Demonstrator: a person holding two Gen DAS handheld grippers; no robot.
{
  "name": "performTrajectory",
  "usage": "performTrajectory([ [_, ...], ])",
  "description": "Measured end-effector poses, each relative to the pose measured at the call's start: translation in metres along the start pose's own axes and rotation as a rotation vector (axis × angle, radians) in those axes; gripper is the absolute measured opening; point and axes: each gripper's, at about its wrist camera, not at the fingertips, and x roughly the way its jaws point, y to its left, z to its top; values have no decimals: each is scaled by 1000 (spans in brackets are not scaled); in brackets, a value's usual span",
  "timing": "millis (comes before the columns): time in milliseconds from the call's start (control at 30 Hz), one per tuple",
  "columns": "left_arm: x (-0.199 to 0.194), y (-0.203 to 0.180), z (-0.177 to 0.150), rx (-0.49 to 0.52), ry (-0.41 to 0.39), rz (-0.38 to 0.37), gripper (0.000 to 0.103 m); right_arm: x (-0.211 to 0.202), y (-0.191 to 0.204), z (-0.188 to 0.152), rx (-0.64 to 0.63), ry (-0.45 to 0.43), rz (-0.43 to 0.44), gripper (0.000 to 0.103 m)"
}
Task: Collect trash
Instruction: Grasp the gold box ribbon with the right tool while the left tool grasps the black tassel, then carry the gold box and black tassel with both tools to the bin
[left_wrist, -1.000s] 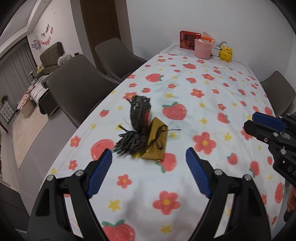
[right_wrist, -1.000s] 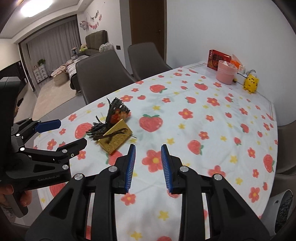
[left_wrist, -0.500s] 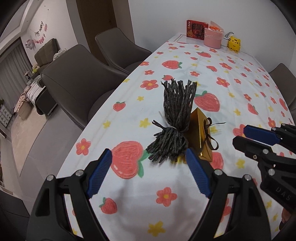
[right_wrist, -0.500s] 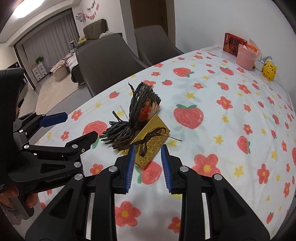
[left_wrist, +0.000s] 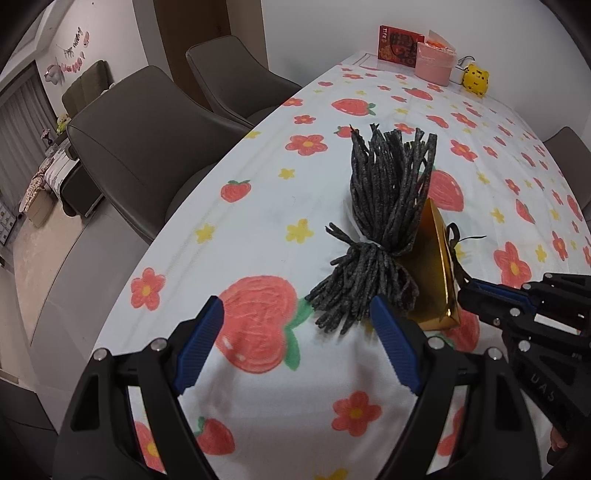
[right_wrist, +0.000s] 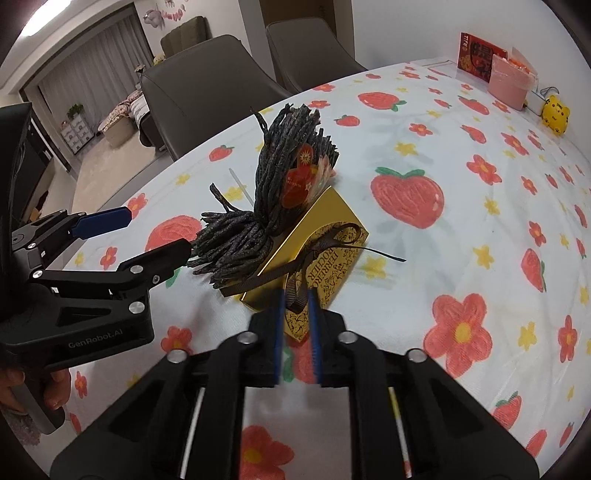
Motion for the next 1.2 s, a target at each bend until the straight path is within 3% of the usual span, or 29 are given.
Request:
performTrajectory([
  [300, 25, -20, 8, 31, 30, -37, 80, -6, -8, 3, -22, -17, -28, 4],
  [333, 29, -21, 9, 22, 41, -51, 68, -8, -9, 4, -24, -20, -31, 4],
  [367, 33, -21, 10, 13, 61, -67, 44, -9, -10, 4, -26, -23, -32, 4],
  [467, 40, -22, 9, -6, 90, -98, 23, -11, -14, 6, -24, -29, -34, 4],
  [533, 36, -24, 10, 13, 77, -90, 15, -13, -16, 6, -23, -33, -35, 4],
  [700, 27, -28, 12, 24, 66, -89, 8, -19, -20, 7, -17, -42, -36, 4],
  [1200, -22, -52, 24, 23, 9, -139, 8, -76, -45, 0, 4, -119, -70, 1],
])
